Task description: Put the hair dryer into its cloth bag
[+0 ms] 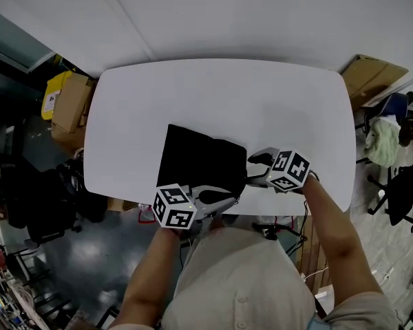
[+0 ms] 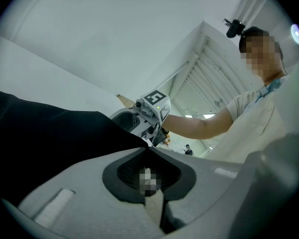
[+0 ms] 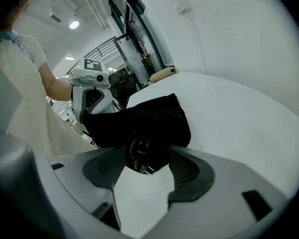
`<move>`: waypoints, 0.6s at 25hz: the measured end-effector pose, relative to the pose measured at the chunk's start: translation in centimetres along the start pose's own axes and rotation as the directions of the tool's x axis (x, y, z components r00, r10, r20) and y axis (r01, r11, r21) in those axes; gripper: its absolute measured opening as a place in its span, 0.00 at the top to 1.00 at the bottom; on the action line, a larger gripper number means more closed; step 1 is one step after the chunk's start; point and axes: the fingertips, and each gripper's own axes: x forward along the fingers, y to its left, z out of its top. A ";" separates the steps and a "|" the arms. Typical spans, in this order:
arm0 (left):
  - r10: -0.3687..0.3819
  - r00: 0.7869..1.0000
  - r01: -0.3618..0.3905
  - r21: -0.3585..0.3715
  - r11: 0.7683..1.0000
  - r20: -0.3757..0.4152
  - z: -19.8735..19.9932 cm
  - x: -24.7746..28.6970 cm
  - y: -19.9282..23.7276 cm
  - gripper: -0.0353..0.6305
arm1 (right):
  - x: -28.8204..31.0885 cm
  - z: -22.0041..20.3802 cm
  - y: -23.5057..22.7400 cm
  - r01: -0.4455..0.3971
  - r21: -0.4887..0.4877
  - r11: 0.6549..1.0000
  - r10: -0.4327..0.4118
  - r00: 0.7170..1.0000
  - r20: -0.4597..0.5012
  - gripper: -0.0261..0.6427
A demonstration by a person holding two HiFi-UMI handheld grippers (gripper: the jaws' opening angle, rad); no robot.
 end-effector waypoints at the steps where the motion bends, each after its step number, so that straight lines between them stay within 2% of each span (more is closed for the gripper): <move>1: 0.009 1.000 -0.009 -0.001 1.000 0.006 0.0 0.0 0.1 0.91 | -0.4 -0.3 -0.4 0.028 0.004 1.000 -0.028 1.000 0.002 0.54; 4: 0.048 0.998 -0.048 -0.004 0.999 0.029 0.0 0.1 0.4 0.91 | -1.1 -0.2 -2.3 0.177 -0.008 0.984 -0.177 0.984 0.029 0.54; 6: 0.078 0.995 -0.077 -0.011 0.997 0.059 0.3 0.0 0.7 0.91 | -0.9 0.4 -3.4 0.298 -0.038 0.954 -0.296 0.954 0.053 0.54; 8: 0.109 0.988 -0.106 -0.031 0.994 0.106 0.8 -0.3 1.1 0.91 | -0.1 0.6 -4.0 0.383 -0.068 0.921 -0.380 0.923 0.059 0.54; 12: 0.167 0.973 -0.159 -0.066 0.985 0.161 1.8 -0.9 1.9 0.91 | 1.3 0.3 -4.3 0.489 -0.119 0.864 -0.489 0.872 0.031 0.55; 15: 0.213 0.961 -0.202 -0.080 0.976 0.175 2.2 -1.5 2.9 0.91 | 1.7 0.6 -3.8 0.509 -0.139 0.849 -0.509 0.860 0.043 0.71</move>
